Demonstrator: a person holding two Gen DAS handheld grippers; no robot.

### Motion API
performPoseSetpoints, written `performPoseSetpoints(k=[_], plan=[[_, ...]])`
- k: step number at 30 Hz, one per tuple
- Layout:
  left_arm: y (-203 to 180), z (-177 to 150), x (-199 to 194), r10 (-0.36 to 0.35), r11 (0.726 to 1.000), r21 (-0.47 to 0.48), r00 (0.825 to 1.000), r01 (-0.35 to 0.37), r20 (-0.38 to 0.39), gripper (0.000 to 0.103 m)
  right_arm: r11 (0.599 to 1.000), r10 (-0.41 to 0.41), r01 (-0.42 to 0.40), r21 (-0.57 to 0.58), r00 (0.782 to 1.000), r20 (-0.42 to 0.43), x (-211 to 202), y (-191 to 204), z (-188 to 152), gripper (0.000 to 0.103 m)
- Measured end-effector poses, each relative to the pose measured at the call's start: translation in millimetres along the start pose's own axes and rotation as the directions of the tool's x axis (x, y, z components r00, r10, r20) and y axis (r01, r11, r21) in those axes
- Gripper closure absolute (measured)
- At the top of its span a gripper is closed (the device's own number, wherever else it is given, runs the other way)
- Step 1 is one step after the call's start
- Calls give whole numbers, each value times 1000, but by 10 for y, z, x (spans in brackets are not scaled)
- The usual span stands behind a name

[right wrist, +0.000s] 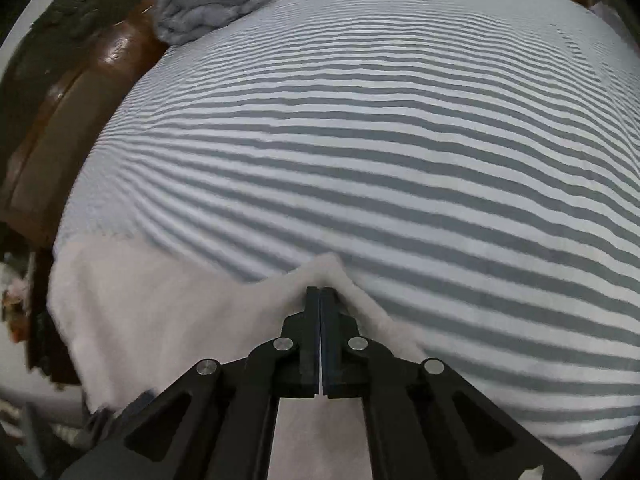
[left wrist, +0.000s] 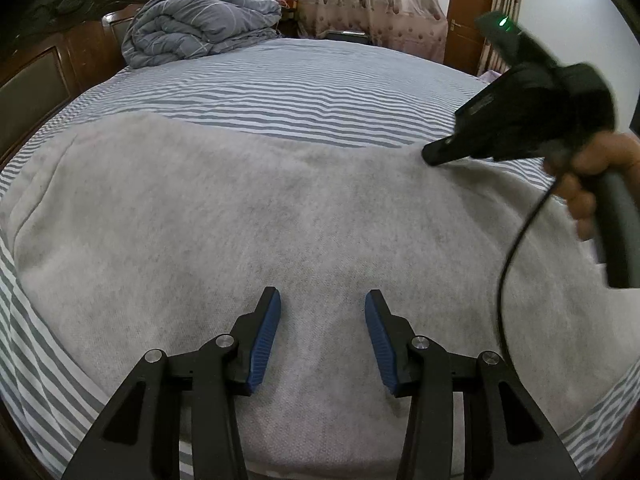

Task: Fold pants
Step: 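Grasp the edge of the grey sweatpants leg with the right gripper and lift it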

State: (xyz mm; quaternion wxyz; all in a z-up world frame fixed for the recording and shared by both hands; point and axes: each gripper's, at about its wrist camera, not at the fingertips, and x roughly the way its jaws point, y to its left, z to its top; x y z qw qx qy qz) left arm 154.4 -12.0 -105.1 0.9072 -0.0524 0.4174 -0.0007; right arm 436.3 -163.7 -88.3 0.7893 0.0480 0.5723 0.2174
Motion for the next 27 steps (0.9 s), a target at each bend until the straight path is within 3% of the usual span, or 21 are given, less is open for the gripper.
performPoseSetpoints(k=[5, 9, 12, 14, 15, 20, 23, 27], plan=[[-3, -17, 7, 2, 1000, 1, 1000, -2, 4, 56, 999, -4, 3, 49, 999, 34, 46, -67, 49, 103], [-17, -37, 8, 3, 1000, 13, 1000, -3, 16, 53, 991, 33, -42, 128, 997, 66, -30, -138, -52, 103], [-6, -48, 8, -4, 1000, 18, 1000, 4, 22, 52, 969, 79, -106, 222, 989, 127, -231, -229, -275, 91], [-10, -53, 7, -4, 1000, 26, 1000, 4, 29, 50, 966, 71, -109, 234, 984, 165, -453, -250, -503, 76], [-17, -56, 7, -4, 999, 34, 999, 3, 33, 48, 967, 57, -98, 234, 983, 176, -572, -260, -637, 74], [-62, -73, 11, 1, 999, 53, 999, -4, 54, 42, 936, 42, -133, 325, 961, 274, -1249, -579, -1562, 71], [-93, -89, -6, -4, 998, 66, 998, 0, 58, 35, 896, 16, -147, 418, 954, 301, -1553, -915, -2171, 71], [-132, -95, -65, -7, 997, 81, 999, 3, 47, 35, 832, -17, -174, 526, 941, 338, -1926, -1354, -2962, 70]])
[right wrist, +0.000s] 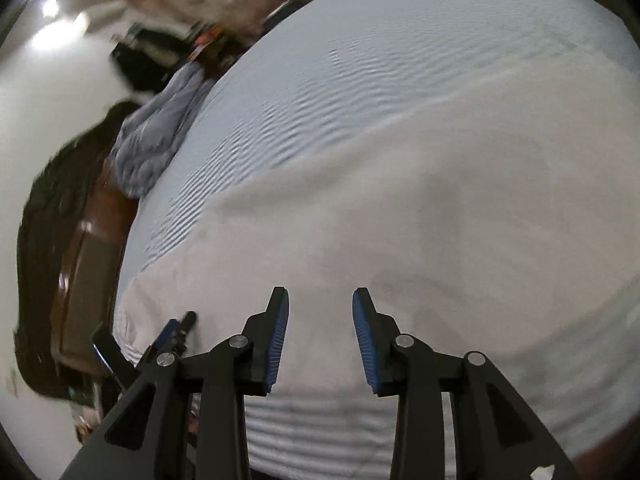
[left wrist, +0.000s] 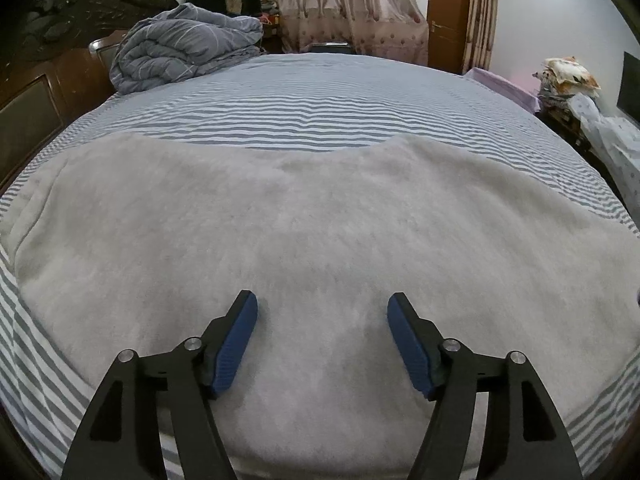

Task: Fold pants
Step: 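Grasp the edge of the grey sweatpants leg with the right gripper and lift it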

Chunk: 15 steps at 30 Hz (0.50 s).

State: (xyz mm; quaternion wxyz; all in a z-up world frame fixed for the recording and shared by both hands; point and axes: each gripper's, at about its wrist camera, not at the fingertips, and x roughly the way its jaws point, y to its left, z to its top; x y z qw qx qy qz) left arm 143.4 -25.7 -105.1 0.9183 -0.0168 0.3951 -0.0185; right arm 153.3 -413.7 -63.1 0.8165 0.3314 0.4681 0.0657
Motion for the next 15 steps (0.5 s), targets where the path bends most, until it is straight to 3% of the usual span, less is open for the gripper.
performPoseSetpoints(k=[4, 7, 15], plan=[[-85, 25, -128, -26, 1000, 5, 999, 26, -25, 35, 989, 20, -28, 147, 998, 52, -392, -693, -222, 67], [-267, 22, -267, -26, 998, 55, 1000, 27, -16, 35, 974, 56, -69, 217, 996, 64, -446, -1005, -323, 63], [-898, 99, -367, -141, 980, 132, 989, 146, -52, 34, 938, 237, -240, 249, 971, 40, -21, -1081, -431, 54]])
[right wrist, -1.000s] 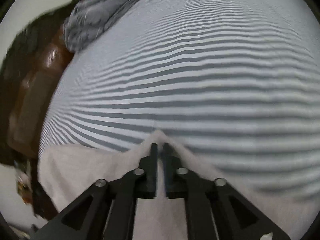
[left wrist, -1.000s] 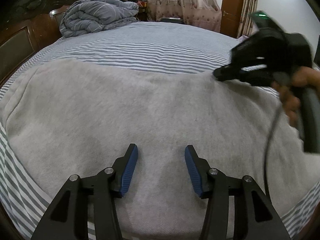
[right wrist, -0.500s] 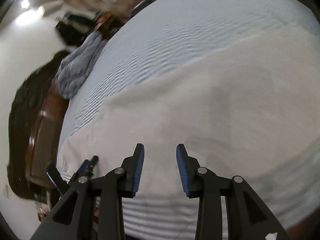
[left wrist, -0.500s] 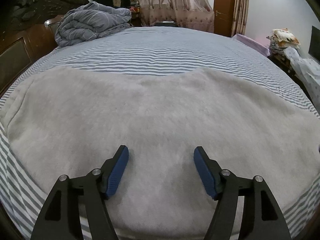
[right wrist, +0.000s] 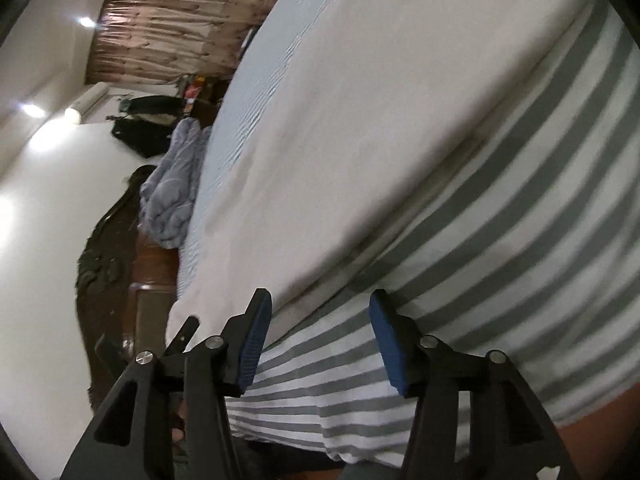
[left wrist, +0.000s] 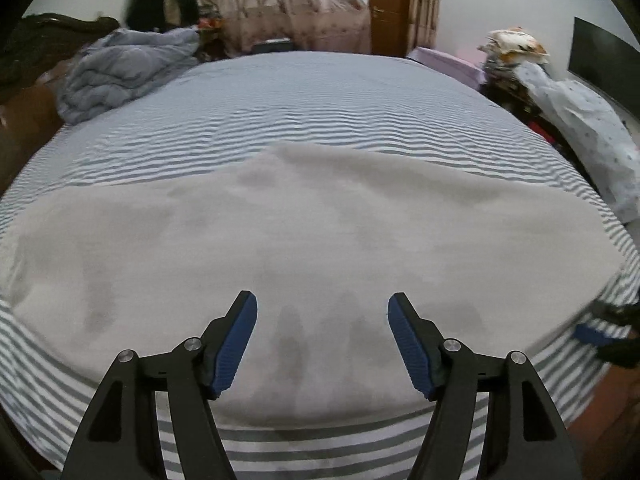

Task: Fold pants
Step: 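Grasp the edge of the grey sweatpants leg with the right gripper and lift it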

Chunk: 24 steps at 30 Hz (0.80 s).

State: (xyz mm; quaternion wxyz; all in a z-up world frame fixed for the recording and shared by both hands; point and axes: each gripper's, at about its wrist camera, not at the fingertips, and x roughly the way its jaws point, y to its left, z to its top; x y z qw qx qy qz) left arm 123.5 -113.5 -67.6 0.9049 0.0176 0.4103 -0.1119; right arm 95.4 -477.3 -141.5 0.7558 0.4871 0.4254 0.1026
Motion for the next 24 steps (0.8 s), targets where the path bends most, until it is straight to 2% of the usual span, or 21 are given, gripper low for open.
performPoseSetpoints(k=[4, 7, 12, 15, 18, 19, 20, 24], plan=[[-204, 31, 177, -26, 1000, -17, 999, 25, -45, 34, 997, 75, -75, -1, 997, 35, 72, -57, 52, 53], [-261, -16, 321, -7, 1000, -25, 996, 5, -87, 34, 989, 133, -141, 55, 983, 123, -106, -262, 231, 55], [-271, -92, 359, 17, 1000, -20, 996, -19, -88, 34, 980, 112, -156, 127, 949, 296, -525, -626, 669, 60], [-356, -29, 349, 2, 1000, -21, 995, -4, -98, 34, 974, 104, -167, 154, 931, 349, -738, -803, 899, 65], [-500, 65, 324, -43, 999, -29, 995, 41, -89, 34, 966, 120, -192, 171, 926, 358, -881, -928, 1039, 79], [-581, 98, 338, -64, 998, -26, 994, 62, -91, 34, 969, 113, -181, 167, 929, 353, -929, -962, 1062, 87], [-650, 114, 351, -73, 997, -23, 993, 71, -94, 34, 969, 115, -182, 168, 931, 345, -927, -968, 1082, 91], [-965, 199, 460, -110, 994, -3, 989, 110, -97, 34, 974, 99, -158, 162, 942, 321, -961, -949, 1111, 92]])
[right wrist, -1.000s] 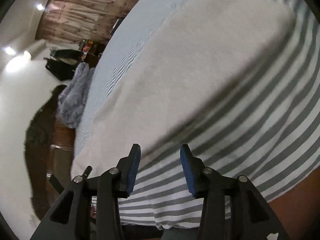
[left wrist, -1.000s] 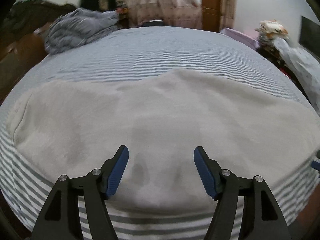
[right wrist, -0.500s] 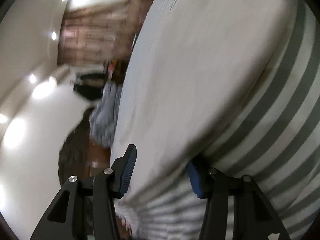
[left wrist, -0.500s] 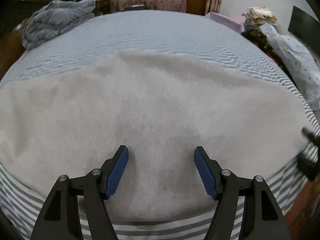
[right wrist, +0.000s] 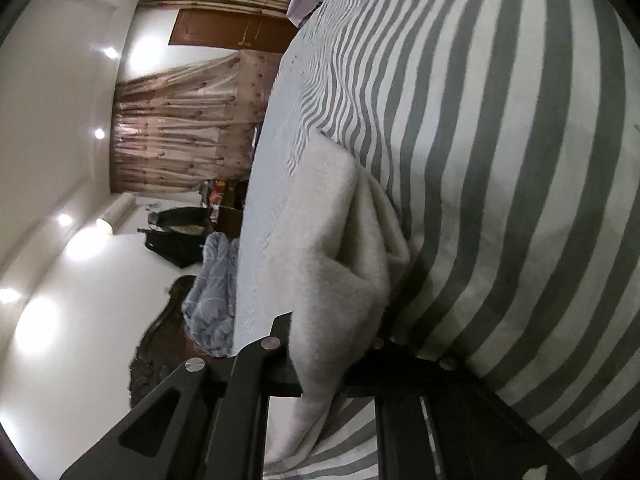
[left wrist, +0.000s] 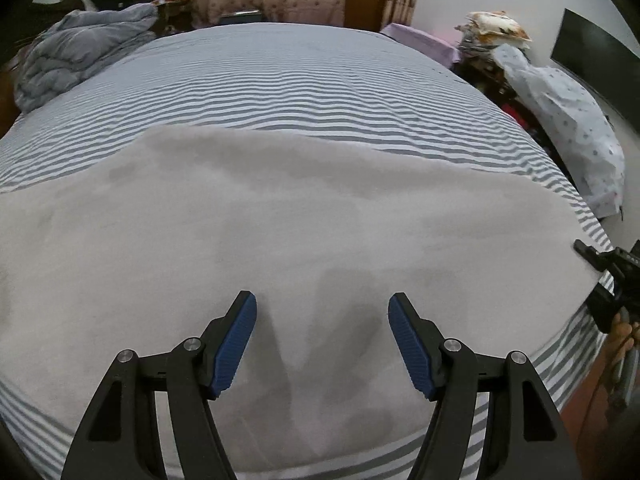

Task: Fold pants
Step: 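Grasp the edge of the grey sweatpants leg with the right gripper and lift it, then fold the held leg lengthwise over the other leg with the right gripper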

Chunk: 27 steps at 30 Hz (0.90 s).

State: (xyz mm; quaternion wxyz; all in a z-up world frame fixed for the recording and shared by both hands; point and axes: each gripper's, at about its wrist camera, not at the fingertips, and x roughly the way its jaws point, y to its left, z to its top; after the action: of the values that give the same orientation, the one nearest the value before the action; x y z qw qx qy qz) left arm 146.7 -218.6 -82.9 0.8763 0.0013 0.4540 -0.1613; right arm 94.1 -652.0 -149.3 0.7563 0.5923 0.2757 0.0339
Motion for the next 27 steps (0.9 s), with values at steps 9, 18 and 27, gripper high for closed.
performPoseSetpoints(k=[9, 18, 27], plan=[[-328, -23, 261, 20, 995, 93, 1000, -21, 6, 32, 993, -30, 31, -115, 1000, 6, 89, 550, -2, 92], [-66, 100, 159, -106, 994, -7, 993, 106, -53, 31, 964, 10, -26, -265, 998, -62, 262, 1370, -83, 92], [946, 64, -360, -75, 985, -158, 997, 74, 1, 31, 879, -63, -54, -473, 972, -228, 988, 2172, -745, 92]])
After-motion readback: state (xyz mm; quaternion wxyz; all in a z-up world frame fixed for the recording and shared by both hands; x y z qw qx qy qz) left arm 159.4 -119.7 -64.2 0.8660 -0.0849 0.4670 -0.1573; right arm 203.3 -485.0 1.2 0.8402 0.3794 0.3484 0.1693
